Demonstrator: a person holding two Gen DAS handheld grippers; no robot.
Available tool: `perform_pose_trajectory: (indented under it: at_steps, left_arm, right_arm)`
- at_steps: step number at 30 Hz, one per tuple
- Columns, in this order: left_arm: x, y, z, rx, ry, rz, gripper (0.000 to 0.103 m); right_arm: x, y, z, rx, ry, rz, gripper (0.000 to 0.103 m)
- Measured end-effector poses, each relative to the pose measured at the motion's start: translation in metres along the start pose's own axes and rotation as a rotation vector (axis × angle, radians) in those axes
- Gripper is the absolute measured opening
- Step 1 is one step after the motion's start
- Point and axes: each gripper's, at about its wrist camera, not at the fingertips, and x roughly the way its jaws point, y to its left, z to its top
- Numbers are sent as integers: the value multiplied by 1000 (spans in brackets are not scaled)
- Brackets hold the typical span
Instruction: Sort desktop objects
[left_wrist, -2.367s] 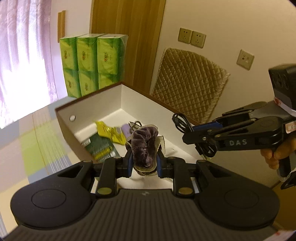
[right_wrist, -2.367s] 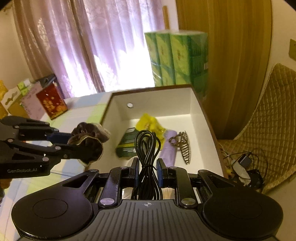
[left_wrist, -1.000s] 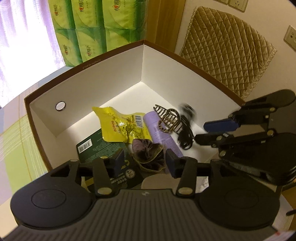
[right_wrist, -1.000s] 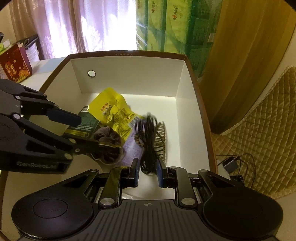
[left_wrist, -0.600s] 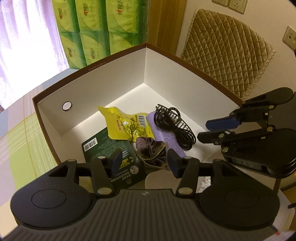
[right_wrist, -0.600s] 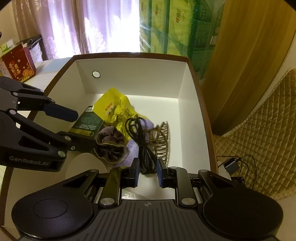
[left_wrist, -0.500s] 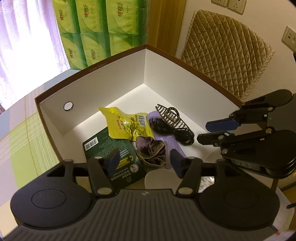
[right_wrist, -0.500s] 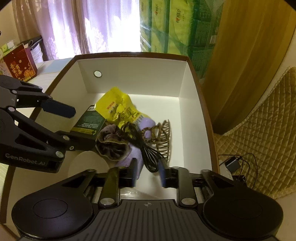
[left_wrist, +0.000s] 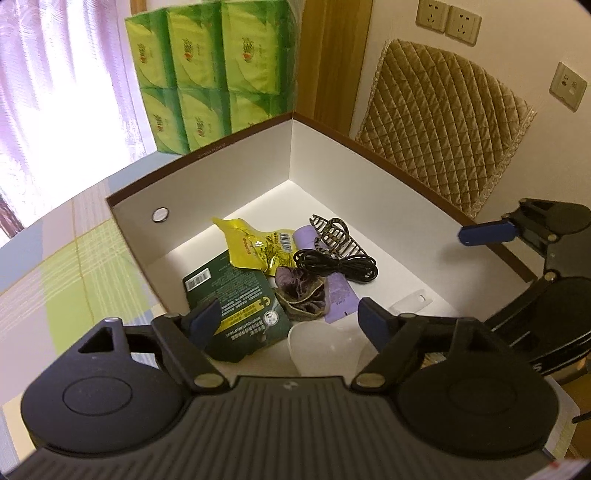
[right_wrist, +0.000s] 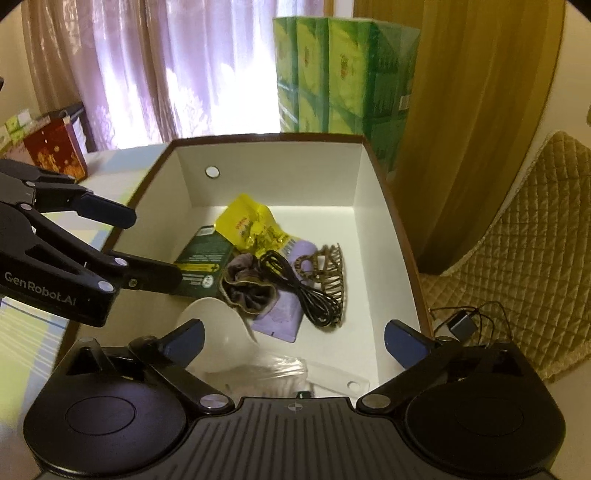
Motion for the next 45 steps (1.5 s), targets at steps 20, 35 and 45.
perform_pose_trajectory:
  at_steps: [20,35,45]
  left_arm:
    - [-81,-13,-40,-52,-95,108,92]
    - [-118,-38,-71,-117,-105,194,96]
    - [-136,-45,-92,-138,-98,207,96]
  right_arm:
    - [-55,22,-32,84,-50,-23,101]
    - [-87,27,-51,152,-128,-30,101]
    - [-106,31,-67,232,-138,-44,101]
